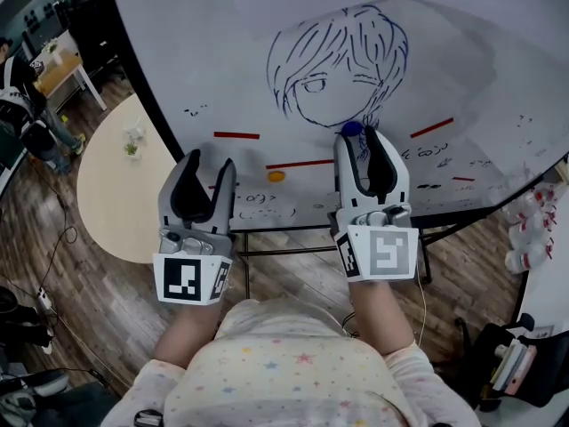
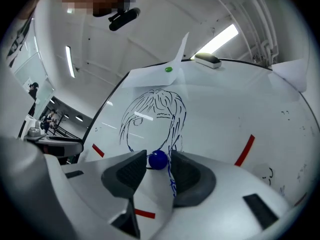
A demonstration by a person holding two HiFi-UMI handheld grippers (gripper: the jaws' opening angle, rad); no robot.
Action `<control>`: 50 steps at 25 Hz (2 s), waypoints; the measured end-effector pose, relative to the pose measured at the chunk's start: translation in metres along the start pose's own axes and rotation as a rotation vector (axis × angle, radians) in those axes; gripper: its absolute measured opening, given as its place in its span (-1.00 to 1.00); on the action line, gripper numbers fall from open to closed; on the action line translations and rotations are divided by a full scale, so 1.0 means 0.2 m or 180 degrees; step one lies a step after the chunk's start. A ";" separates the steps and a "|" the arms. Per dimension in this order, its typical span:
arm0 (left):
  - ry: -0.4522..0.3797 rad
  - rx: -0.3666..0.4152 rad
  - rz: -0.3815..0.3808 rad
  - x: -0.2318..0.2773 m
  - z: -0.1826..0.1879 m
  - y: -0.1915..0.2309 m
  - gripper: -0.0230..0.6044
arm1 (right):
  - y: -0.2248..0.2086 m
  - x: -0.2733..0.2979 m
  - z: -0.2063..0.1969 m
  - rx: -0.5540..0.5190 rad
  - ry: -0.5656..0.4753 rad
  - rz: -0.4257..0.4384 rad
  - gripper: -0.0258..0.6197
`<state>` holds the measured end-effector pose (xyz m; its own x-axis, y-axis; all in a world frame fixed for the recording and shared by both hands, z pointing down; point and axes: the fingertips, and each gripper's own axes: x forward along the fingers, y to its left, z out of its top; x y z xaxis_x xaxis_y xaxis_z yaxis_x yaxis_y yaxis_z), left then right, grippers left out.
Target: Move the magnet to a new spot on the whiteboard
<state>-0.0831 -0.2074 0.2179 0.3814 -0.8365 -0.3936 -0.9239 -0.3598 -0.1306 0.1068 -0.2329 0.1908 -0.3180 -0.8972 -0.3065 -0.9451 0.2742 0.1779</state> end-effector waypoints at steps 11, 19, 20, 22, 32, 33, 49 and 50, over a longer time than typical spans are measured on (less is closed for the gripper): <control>0.0014 -0.0004 -0.0001 0.00 -0.01 0.00 -0.39 | 0.00 0.02 -0.01 -0.0186 0.0025 -0.0117 -0.50; 0.0017 -0.0044 0.0011 -0.01 -0.02 0.01 -0.40 | 0.02 0.03 -0.02 -0.0311 0.0032 -0.0162 -0.51; 0.0021 -0.0051 0.0011 -0.01 -0.02 0.01 -0.40 | 0.02 0.03 -0.02 -0.0338 0.0034 -0.0180 -0.51; 0.0029 -0.0060 0.0005 -0.01 -0.03 0.01 -0.41 | 0.01 0.03 -0.02 -0.0389 0.0042 -0.0213 -0.53; 0.0050 -0.0087 -0.0009 -0.02 -0.04 0.01 -0.42 | 0.01 0.03 -0.02 -0.0342 0.0067 -0.0209 -0.54; 0.0052 -0.0086 -0.0012 -0.02 -0.04 0.01 -0.42 | 0.01 0.03 -0.01 -0.0329 0.0068 -0.0207 -0.54; 0.0090 -0.0144 -0.0021 -0.05 -0.06 0.00 -0.43 | 0.01 -0.03 0.07 -0.0265 -0.0059 -0.0224 -0.54; 0.0092 -0.0148 -0.0023 -0.06 -0.06 -0.01 -0.43 | 0.01 -0.03 0.07 -0.0245 -0.0062 -0.0230 -0.54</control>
<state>-0.0861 -0.2021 0.2327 0.3895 -0.8450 -0.3663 -0.9188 -0.3842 -0.0908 0.1063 -0.2214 0.1805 -0.2512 -0.9066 -0.3391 -0.9572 0.1808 0.2258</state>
